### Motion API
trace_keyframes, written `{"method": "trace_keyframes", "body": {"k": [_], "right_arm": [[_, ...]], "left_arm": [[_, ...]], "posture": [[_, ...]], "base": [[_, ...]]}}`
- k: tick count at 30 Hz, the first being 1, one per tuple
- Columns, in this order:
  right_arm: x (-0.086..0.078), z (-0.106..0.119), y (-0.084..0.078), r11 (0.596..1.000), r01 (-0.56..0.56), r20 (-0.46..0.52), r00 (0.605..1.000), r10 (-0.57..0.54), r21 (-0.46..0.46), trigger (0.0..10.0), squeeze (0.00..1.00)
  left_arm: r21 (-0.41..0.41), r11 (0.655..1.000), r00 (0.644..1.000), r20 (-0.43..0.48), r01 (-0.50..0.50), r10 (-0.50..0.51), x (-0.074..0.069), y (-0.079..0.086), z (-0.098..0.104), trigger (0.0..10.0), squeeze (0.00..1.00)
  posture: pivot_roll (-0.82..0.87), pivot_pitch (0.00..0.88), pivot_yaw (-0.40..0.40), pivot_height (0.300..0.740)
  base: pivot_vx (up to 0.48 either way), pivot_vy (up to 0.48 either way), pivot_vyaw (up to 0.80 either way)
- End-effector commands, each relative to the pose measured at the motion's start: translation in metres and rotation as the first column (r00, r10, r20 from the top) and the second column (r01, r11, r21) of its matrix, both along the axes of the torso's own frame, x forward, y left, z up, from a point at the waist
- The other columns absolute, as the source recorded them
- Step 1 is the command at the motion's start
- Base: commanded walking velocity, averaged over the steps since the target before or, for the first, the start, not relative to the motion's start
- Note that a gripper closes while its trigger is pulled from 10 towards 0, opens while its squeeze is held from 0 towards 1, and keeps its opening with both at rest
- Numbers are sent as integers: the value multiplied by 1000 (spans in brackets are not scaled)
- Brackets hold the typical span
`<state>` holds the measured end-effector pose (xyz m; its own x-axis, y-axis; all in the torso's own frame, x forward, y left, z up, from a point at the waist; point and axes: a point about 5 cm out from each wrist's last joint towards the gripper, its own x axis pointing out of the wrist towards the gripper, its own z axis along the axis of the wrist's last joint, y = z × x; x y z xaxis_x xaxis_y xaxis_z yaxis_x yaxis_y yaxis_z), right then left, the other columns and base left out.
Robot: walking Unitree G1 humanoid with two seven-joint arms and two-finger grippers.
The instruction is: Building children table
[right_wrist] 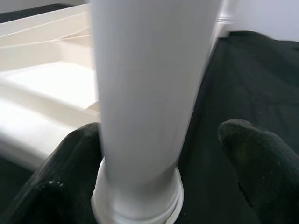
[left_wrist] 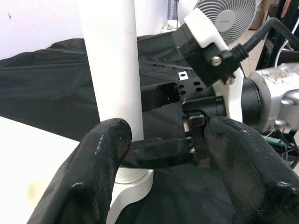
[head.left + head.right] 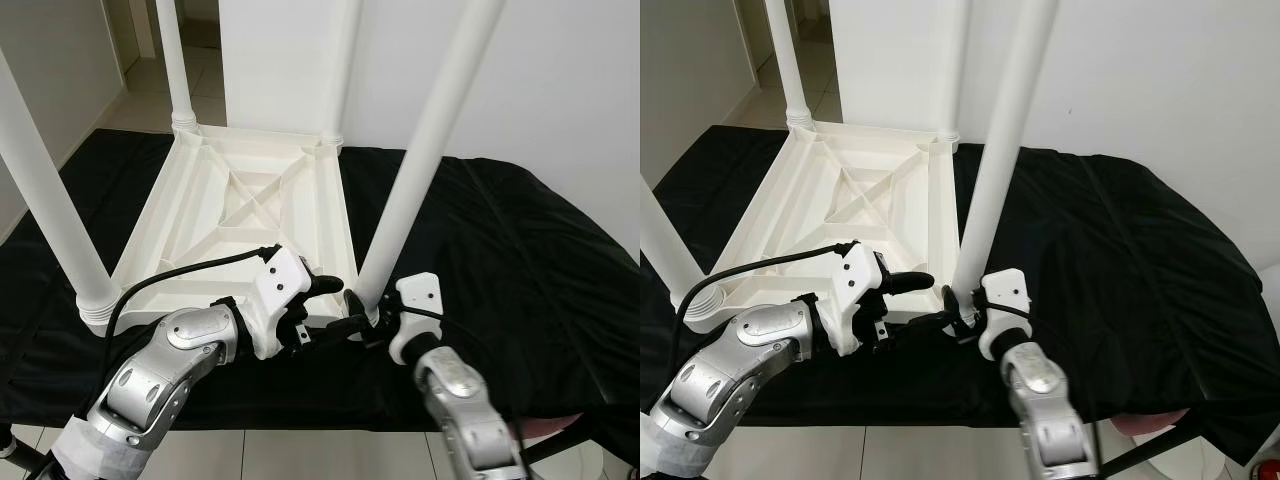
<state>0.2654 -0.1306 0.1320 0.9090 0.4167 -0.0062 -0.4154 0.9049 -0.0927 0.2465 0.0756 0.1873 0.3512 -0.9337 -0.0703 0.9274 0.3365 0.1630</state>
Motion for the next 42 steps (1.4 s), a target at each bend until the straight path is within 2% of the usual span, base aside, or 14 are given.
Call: {"method": "trace_keyframes", "body": {"k": [1,5,6,11,17,24,25,26,27,28,33,37,39,42], "right_arm": [[4,0,-6,996,-91,-7,996,91,1,10000,0],[7,-1,-9,985,-172,-13,985,171,-16,10000,0],[11,-1,-11,974,-225,-21,974,225,-38,10000,0],[15,-2,-12,959,-280,-38,960,278,-44,10000,0],[42,-5,-8,892,-446,-87,894,439,-80,10000,0],[54,-11,1,863,-495,-117,867,484,-99,9961,0],[56,-12,3,858,-506,-122,861,495,-92,4784,0],[56,-14,5,850,-520,-130,852,508,-82,3490,0],[56,-14,5,850,-520,-130,852,508,-82,3490,0],[56,-15,7,840,-538,-137,840,526,-73,0,0],[53,-19,6,827,-558,-139,826,546,-69,0,0],[51,-20,3,835,-547,-130,833,537,-60,0,0],[49,-19,0,866,-499,-104,864,493,-36,0,0],[48,-18,0,878,-478,-96,875,474,-27,0,0]], "left_arm": [[1,999,999,-14,33,-33,-4,-3,-1,10000,0],[-2,999,999,-19,40,-40,-7,-4,-2,10000,0],[-4,999,999,-25,46,-46,-10,-6,-3,10000,0],[-8,999,998,-31,48,-48,-12,-7,-4,10000,0],[-23,999,998,-47,40,-41,-15,-9,-4,10000,0],[-22,999,998,-48,32,-33,-14,-7,-4,10000,0],[-21,999,998,-48,31,-32,-14,-7,-4,10000,0],[-21,999,998,-49,30,-31,-14,-7,-3,10000,0],[-21,999,998,-49,30,-31,-14,-7,-3,10000,0],[-21,999,998,-49,29,-30,-15,-7,-3,10000,0],[-19,999,998,-53,27,-28,-16,-6,-3,10000,0],[-19,999,998,-57,26,-27,-16,-6,-4,10000,0],[-17,1000,998,-60,22,-23,-15,-5,-5,10000,0],[-16,1000,998,-61,21,-22,-15,-5,-6,10000,0]], "posture": [[-17,0,-78,740],[-12,0,-81,740],[-4,0,-83,740],[-2,0,-85,740],[19,0,-89,740],[24,0,-86,740],[24,0,-86,740],[27,0,-87,740],[27,0,-87,740],[29,0,-89,740],[29,0,-89,740],[26,0,-94,740],[24,0,-99,740],[24,0,-99,740]], "base": [[0,0,0],[0,0,0],[0,0,0],[0,0,0],[0,0,0],[0,0,0],[0,0,0],[0,0,0],[0,0,0],[0,0,0],[0,0,0],[0,0,0],[0,0,0],[0,0,0]]}}
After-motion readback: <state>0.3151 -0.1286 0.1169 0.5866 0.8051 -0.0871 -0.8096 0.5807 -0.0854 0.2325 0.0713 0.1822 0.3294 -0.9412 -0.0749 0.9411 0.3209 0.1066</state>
